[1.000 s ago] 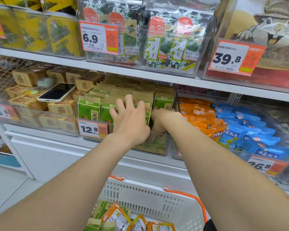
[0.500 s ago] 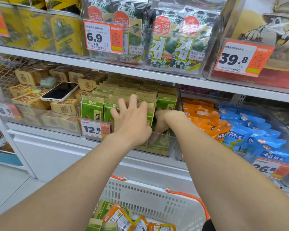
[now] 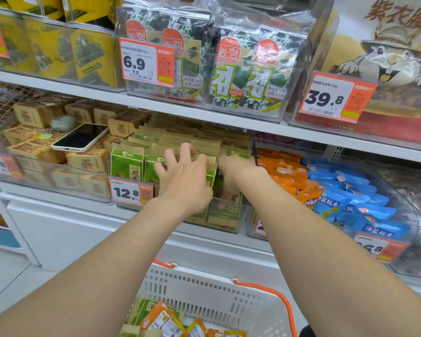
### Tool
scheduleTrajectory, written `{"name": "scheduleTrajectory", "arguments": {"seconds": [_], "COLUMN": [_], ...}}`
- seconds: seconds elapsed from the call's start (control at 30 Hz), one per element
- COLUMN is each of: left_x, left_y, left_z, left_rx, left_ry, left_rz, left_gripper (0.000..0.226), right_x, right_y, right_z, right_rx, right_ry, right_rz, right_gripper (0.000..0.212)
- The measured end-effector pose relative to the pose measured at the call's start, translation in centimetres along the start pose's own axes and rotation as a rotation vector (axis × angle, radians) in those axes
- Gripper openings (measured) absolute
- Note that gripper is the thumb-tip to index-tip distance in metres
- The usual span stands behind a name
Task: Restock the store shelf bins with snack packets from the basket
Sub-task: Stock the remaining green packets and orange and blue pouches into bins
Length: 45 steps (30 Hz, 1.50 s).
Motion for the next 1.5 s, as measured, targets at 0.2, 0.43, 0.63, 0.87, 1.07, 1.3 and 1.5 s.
{"name": "scheduleTrajectory", "arguments": {"seconds": [0.2, 0.43, 0.63, 0.87, 1.07, 1.3, 1.5], "left_x": [0.0, 0.0, -0.2, -0.6, -0.4, -0.8, -2.4], "left_y": [-0.3, -0.1, 0.2, 0.7, 0.7, 0.4, -0.8], "left_z": [0.0, -0.1, 0.2, 0.3, 0.0, -1.3, -3.3], "left_rx": [0.005, -0.008, -0.030, -0.020, -0.064, -0.145, -0.149], "left_ry": [0.010, 0.012, 0.041, 0.046, 0.061, 0.199, 0.306], "left_rz": [0.005, 0.000, 0.029, 0.126, 0.106, 0.087, 0.054], "left_gripper": [0.057, 0.057, 0.067, 0.080, 0.076, 0.067, 0.031], "right_x": [-1.1, -1.3, -0.8, -0.8, -2.3, -5.4, -9.6], "right_y": [0.8, 2.6, 2.7, 2.4, 3.2, 2.7, -1.9], "right_z": [-4.0, -2.6, -1.8, -1.4, -1.4, -2.4, -5.0], "right_rx": [-0.086, -0.114, -0.017, -0.087, 0.161, 0.172, -0.013], "right_ry": [0.230, 0.297, 0.355, 0.300, 0.351, 0.581, 0.732], "right_rz": [0.056, 0.199, 0.218, 0.209, 0.300, 0.321, 0.109], "right_gripper": [0.116, 0.126, 0.086, 0.101, 0.093, 0.061, 0.033]}}
Point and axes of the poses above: each hand's wrist, its own x-axis towards the middle knuckle, its own z-axis out of the palm, y = z × x, the point moved 8 cm from there along x, towards the middle knuckle, and after that the axes turned 12 degrees about -z, right-handed, at the moved point
